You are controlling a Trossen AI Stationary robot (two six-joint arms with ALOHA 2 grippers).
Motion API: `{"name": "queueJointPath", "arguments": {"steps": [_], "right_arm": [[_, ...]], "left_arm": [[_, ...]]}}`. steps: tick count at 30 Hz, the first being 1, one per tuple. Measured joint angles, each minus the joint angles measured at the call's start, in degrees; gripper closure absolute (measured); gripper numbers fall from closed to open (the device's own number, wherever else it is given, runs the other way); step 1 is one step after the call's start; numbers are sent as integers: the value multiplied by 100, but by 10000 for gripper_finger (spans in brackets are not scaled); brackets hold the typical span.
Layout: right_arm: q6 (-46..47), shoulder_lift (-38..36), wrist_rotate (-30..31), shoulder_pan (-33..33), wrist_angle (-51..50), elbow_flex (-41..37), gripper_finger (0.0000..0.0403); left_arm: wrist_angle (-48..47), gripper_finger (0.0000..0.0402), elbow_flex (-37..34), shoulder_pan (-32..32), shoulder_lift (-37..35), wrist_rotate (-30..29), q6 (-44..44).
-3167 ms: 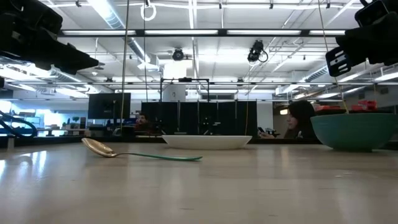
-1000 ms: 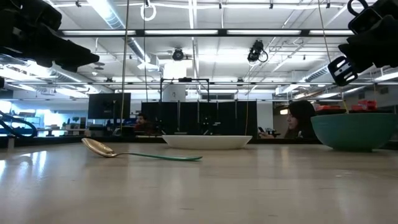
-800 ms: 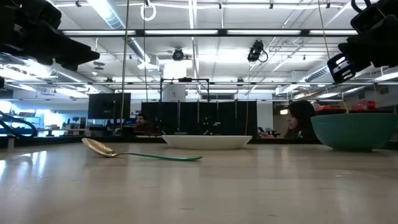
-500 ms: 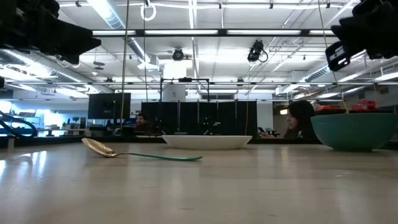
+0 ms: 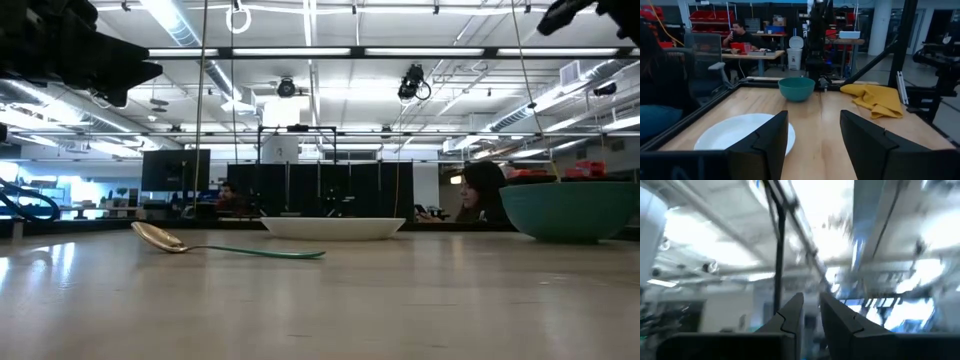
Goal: Set table place
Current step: Move the white plate to the middle of the table
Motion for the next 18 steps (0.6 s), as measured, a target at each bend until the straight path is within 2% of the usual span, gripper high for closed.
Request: {"name": "queueJointPath", "arguments": {"steps": [2,4,9,13,16,18], "right_arm": [[-234,0,426,-1,304,46,331],[-446,2,928,-23,152,300,331],[-946,445,1914,-203,-1417,1568,331],[-1102,1476,2791,-452,-2507,2922,331],[-1152,2492,3411,-732,-3421,3976,331],[-988,3266,3620,-995,-4109,4679,331]], "left_arm": [[0,214,0,0,0,0,-5],[1,214,0,0,0,0,-5],[1,216,0,1,0,0,-4],[3,217,0,1,0,-1,-2],[3,218,0,0,0,-2,-2],[1,218,-2,0,0,-2,-2]]}}
